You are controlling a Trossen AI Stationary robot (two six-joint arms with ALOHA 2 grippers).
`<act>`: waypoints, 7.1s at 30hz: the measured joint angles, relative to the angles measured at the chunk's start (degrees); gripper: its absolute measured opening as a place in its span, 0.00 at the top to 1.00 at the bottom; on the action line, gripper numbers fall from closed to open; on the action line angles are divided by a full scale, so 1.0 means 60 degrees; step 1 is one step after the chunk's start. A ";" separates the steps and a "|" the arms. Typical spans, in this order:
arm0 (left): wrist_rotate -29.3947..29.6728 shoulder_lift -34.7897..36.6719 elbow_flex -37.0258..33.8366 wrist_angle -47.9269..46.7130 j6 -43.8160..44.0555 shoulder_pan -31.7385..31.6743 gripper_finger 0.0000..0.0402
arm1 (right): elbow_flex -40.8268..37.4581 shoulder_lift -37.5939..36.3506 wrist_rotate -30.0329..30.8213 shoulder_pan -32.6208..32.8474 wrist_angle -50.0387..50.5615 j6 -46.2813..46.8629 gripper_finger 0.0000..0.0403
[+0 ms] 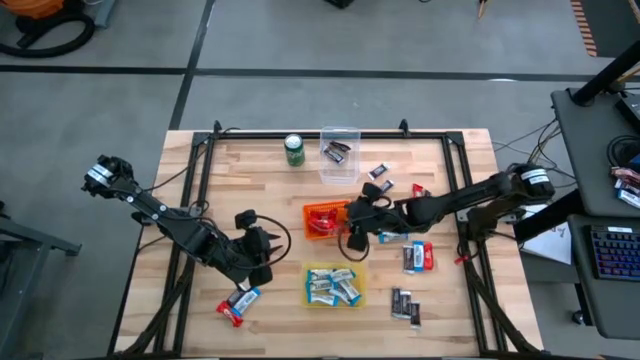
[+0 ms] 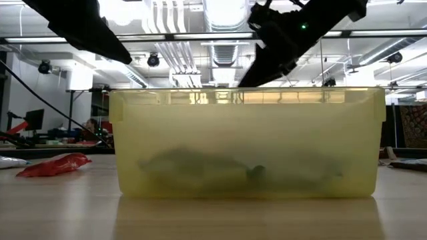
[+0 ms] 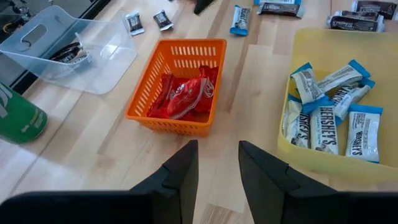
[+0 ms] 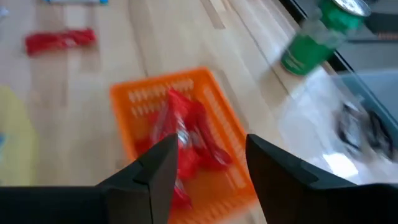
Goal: Sort candy
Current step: Put the black candy into the transparent bin, then put the white candy into the yellow bin, then put the black candy into the transparent bin
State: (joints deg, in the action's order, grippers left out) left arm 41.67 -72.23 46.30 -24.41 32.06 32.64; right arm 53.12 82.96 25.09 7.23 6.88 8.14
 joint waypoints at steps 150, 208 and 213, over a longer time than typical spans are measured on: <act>-0.2998 -0.1600 0.0832 -0.5986 0.7898 -0.0222 0.99 | 0.0007 -0.1870 -0.4752 -0.2902 -0.0197 -0.0707 0.69; -0.2984 -0.4415 0.3856 -0.0172 -0.2997 -0.0732 0.76 | 0.0004 -0.2575 -0.1925 -0.2710 0.6014 0.1483 0.73; -0.2467 -0.3583 0.3346 -0.0146 -0.2775 -0.0606 0.76 | 0.0007 -0.2461 -0.1947 -0.4929 0.5944 0.0722 0.72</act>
State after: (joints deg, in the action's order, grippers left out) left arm 26.87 -93.72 66.38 -25.29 15.41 29.00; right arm 53.17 68.19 13.41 -22.35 42.54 12.47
